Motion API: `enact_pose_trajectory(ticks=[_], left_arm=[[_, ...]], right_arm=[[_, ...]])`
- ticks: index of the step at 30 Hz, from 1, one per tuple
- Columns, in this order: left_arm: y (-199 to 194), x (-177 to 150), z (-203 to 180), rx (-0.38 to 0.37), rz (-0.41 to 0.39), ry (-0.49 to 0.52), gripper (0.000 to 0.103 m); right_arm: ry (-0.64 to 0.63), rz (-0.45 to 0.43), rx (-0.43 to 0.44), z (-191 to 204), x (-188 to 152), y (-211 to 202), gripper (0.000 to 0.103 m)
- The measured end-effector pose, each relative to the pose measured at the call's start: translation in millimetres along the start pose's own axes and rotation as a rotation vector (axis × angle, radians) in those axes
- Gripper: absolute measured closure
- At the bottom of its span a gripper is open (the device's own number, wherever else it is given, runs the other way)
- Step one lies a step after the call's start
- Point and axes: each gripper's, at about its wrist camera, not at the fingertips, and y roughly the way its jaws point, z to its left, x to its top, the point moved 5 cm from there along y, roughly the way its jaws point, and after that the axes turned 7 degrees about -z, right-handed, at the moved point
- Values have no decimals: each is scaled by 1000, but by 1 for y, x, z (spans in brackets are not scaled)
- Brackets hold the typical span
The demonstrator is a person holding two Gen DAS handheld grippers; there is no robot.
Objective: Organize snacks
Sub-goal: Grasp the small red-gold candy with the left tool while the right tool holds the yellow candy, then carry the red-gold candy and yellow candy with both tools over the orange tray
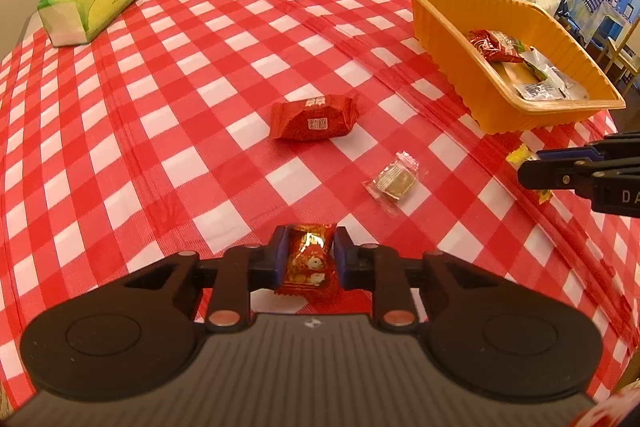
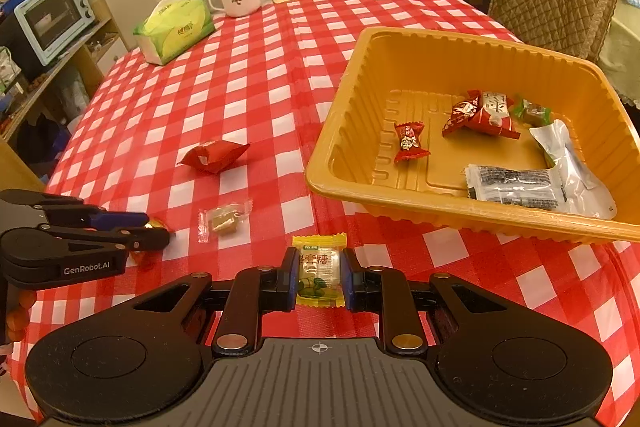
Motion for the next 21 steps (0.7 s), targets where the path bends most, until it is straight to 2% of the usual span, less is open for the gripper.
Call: enact_pose_trajectory(ticks=[12, 21], left_arm=[[-17, -2, -1, 3, -18, -37, 84], [-47, -3, -8, 0, -60, -69, 84]], right_arm=[[-4, -18, 27, 0, 0, -12, 81], [-1, -43, 54, -1, -3, -29, 81]])
